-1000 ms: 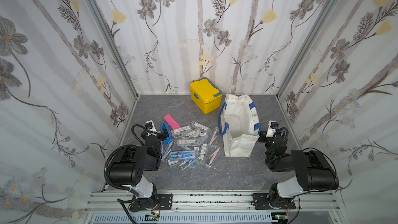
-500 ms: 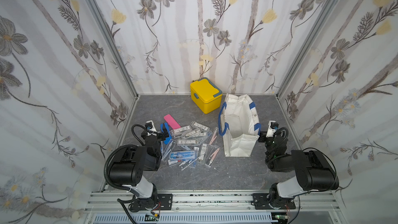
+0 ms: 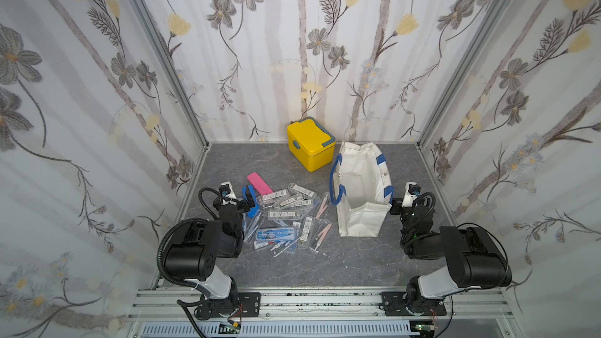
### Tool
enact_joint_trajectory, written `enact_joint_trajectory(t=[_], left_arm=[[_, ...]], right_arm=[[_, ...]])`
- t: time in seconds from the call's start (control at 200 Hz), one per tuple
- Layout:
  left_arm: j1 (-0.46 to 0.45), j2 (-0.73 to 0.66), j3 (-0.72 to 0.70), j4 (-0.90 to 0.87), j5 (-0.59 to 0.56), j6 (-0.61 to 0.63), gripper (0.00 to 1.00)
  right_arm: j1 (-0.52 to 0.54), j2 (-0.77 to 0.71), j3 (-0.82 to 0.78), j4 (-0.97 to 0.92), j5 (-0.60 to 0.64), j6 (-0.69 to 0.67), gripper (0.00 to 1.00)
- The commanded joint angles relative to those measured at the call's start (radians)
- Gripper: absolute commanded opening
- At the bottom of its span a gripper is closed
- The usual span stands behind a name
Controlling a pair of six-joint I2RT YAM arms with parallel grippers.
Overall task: Put the compass set into the canvas bag
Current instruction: Pick up the compass set from the compass set.
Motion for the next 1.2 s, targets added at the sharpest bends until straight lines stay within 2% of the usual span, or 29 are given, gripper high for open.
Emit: enact_joint_trajectory(t=[0.0, 0.225, 0.41, 0.59, 0.734, 0.999, 1.194], left_arm=[[0.001, -0.002, 0.007, 0.018, 0.007, 0.0, 1.0], [0.001, -0.003, -0.005, 0.037, 0.009, 0.004, 1.0], [-0.001, -0.082, -0.054, 0.063, -0.026, -0.01, 1.0], [-0.005, -0.238, -0.015, -0.135, -0.063, -0.02, 1.0], [-0.008, -0.392, 0.054, -0.378, -0.069, -0.079, 1.0], [-0.047, -0.578, 0.159, -0.742, -0.061, -0.219, 1.0], [-0.079, -0.598, 0.261, -0.984, -0.032, -0.308, 1.0]], right_arm=[[0.002, 0.002, 0.004, 0.019, -0.011, 0.001, 0.99], [0.002, -0.007, -0.011, 0.038, -0.003, 0.003, 0.99], [0.002, -0.122, -0.027, -0.032, 0.08, 0.023, 0.99], [0.004, -0.273, 0.008, -0.246, 0.227, 0.039, 1.0], [0.005, -0.415, 0.057, -0.43, 0.383, 0.092, 0.99], [0.051, -0.6, 0.258, -0.798, 0.412, 0.152, 0.99], [0.207, -0.583, 0.475, -1.012, 0.424, 0.115, 1.0]])
